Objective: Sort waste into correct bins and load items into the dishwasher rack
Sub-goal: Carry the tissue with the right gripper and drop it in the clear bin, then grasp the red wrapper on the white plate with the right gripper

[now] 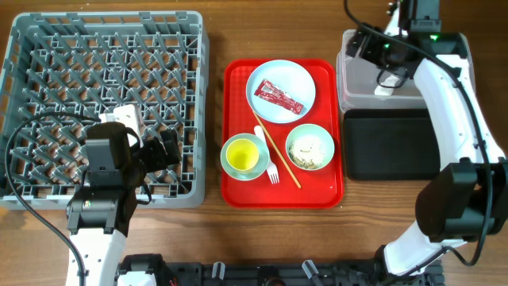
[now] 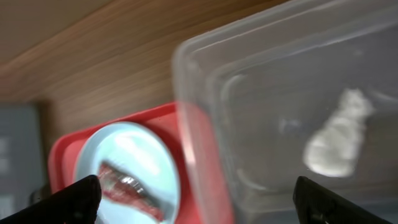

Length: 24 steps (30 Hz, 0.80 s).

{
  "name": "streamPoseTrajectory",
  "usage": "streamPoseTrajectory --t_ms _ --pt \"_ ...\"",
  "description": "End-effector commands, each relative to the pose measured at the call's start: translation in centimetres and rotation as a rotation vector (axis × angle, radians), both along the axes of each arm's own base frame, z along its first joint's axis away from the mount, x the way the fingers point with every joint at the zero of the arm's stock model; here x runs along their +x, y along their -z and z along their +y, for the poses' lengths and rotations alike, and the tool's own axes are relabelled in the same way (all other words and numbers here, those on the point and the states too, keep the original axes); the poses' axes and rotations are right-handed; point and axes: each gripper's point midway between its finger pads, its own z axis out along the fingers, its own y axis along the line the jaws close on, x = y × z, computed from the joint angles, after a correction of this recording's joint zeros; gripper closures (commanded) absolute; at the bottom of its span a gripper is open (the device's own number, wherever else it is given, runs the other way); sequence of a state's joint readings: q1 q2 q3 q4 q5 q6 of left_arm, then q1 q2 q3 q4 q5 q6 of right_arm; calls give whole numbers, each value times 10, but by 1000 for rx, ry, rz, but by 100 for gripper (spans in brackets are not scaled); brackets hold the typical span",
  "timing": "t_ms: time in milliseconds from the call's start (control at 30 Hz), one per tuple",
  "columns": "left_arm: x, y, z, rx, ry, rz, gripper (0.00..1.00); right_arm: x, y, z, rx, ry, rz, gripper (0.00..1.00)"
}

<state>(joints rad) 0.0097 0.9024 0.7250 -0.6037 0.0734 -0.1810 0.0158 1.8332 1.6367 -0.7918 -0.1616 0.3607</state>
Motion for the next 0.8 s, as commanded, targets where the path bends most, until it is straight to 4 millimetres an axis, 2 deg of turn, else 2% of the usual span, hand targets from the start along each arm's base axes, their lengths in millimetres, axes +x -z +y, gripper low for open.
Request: streamPoseTrajectory --t_ms 0,100,233,300,400,600,767 --pt "3 -8 1 -10 -7 -18 0 -8 2 58 28 -220 -10 0" --pt "3 -8 1 -10 -7 -18 0 -13 6 91 -40 -343 -33 0" --pt "3 -8 1 -10 -7 -18 0 -18 23 118 -171 -423 -22 5" --pt "3 -8 1 -10 -7 -18 0 -24 42 139 -223 -521 1 7" --pt "3 -8 1 -10 -7 -18 0 -31 70 156 -265 -619 43 7" --pt "3 -8 1 -10 -7 -17 0 -38 128 161 -332 -661 157 8" --pt "3 -8 1 -10 -7 -17 0 -41 160 157 -354 -656 225 13"
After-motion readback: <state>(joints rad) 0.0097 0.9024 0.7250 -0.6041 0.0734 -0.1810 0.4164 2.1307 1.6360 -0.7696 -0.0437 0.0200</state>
